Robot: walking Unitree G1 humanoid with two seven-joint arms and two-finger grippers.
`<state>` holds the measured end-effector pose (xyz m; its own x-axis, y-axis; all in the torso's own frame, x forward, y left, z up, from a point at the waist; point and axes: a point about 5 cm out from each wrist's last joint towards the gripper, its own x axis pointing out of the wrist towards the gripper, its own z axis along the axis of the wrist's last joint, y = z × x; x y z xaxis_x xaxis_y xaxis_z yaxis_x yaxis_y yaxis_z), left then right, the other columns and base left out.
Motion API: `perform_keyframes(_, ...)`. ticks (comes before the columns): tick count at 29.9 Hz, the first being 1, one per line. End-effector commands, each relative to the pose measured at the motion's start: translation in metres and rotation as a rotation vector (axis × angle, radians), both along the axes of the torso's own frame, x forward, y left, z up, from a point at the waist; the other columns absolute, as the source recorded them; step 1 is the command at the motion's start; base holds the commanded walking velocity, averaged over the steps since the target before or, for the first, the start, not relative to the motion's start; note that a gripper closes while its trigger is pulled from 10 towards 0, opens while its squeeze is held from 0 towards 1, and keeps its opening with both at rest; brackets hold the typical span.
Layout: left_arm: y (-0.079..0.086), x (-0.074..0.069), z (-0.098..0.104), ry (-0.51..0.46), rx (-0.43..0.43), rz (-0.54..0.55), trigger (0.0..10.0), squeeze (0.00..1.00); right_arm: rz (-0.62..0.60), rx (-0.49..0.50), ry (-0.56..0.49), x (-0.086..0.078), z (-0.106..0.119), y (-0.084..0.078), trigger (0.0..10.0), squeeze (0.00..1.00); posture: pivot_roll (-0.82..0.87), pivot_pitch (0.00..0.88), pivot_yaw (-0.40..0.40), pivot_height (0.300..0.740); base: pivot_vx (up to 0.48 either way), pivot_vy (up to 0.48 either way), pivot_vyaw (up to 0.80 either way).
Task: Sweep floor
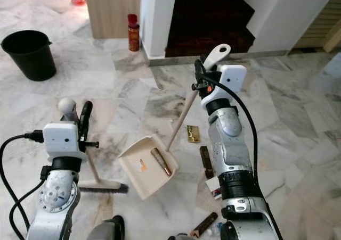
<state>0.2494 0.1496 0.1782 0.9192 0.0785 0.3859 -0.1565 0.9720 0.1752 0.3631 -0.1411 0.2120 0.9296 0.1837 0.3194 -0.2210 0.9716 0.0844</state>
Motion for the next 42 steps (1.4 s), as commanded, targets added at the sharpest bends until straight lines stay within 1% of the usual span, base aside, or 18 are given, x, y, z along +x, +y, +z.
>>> perform_keyframes(1, 0.002, -0.002, 0.017, -0.065, 0.028, -0.015, 10.0, 0.0, -0.021, 0.039, -0.011, 0.001, 0.004, -0.001, 10.0, 0.0, 0.02, 0.199, -0.132, 0.74, 0.0, 0.0, 0.0)
perform_keyframes(5, 0.007, -0.002, 0.016, -0.062, 0.04, 0.011, 10.0, 0.0, 0.005, 0.04, -0.011, 0.001, 0.004, 0.004, 10.0, 0.0, 0.02, 0.204, -0.135, 0.74, 0.0, 0.0, 0.0)
perform_keyframes(6, 0.012, -0.002, 0.013, -0.056, 0.041, 0.035, 10.0, 0.0, 0.021, 0.039, -0.01, 0.0, 0.004, 0.008, 10.0, 0.0, 0.02, 0.214, -0.142, 0.74, 0.0, 0.0, 0.0)
perform_keyframes(8, 0.016, -0.003, 0.013, -0.054, 0.052, 0.048, 10.0, 0.0, 0.025, 0.037, -0.008, 0.0, 0.003, 0.011, 10.0, 0.0, 0.02, 0.221, -0.139, 0.74, 0.0, 0.0, 0.47)
perform_keyframes(11, 0.019, -0.005, 0.014, -0.042, 0.061, 0.039, 10.0, 0.0, 0.019, 0.053, 0.0, 0.0, -0.001, 0.012, 10.0, 0.0, 0.03, 0.233, -0.098, 0.74, 0.255, 0.0, 0.66)
perform_keyframes(13, 0.019, -0.005, 0.014, -0.038, 0.065, 0.033, 10.0, 0.0, 0.009, 0.057, -0.001, 0.0, -0.002, 0.011, 10.0, 0.0, 0.03, 0.233, -0.093, 0.74, 0.264, 0.0, 0.54)
perform_keyframes(16, 0.02, -0.002, 0.017, -0.041, 0.074, 0.016, 10.0, 0.0, -0.007, 0.092, 0.006, 0.001, -0.002, 0.01, 10.0, 0.0, 0.03, 0.234, -0.066, 0.74, 0.265, 0.0, 0.13)
perform_keyframes(21, 0.018, 0.005, 0.023, -0.054, 0.088, -0.006, 10.0, 0.0, -0.007, 0.099, 0.0, 0.0, -0.001, 0.011, 10.0, 0.0, 0.03, 0.235, -0.054, 0.74, 0.269, 0.0, 0.0)
perform_keyframes(28, 0.018, 0.004, 0.024, -0.054, 0.086, -0.006, 10.0, 0.0, 0.004, 0.098, 0.003, 0.0, -0.002, 0.014, 10.0, 0.0, 0.04, 0.238, -0.058, 0.74, 0.285, 0.0, 0.0)
perform_keyframes(31, 0.021, 0.002, 0.024, -0.05, 0.09, 0.005, 10.0, 0.0, 0.034, 0.082, -0.008, 0.0, -0.001, 0.021, 10.0, 0.0, 0.05, 0.237, -0.062, 0.74, 0.287, 0.0, 0.0)
perform_keyframes(32, 0.021, 0.002, 0.024, -0.05, 0.09, 0.005, 10.0, 0.0, 0.034, 0.082, -0.008, 0.0, -0.001, 0.021, 10.0, 0.0, 0.05, 0.237, -0.062, 0.74, 0.289, 0.0, 0.0)
perform_keyframes(35, 0.022, 0.001, 0.024, -0.051, 0.09, 0.008, 10.0, 0.0, 0.037, 0.082, -0.01, 0.0, 0.0, 0.023, 10.0, 0.0, 0.05, 0.237, -0.062, 0.74, 0.292, 0.0, 0.66)
perform_keyframes(38, 0.02, 0.002, 0.024, -0.052, 0.09, 0.006, 10.0, 0.0, 0.049, 0.099, -0.005, 0.0, -0.001, 0.024, 10.0, 0.0, 0.05, 0.225, -0.062, 0.74, 0.291, 0.0, 0.56)
perform_keyframes(42, 0.02, 0.002, 0.024, -0.054, 0.09, 0.003, 10.0, 0.0, 0.047, 0.116, 0.008, 0.0, -0.002, 0.023, 10.0, 0.0, 0.05, 0.221, -0.062, 0.74, 0.292, 0.0, 0.0)
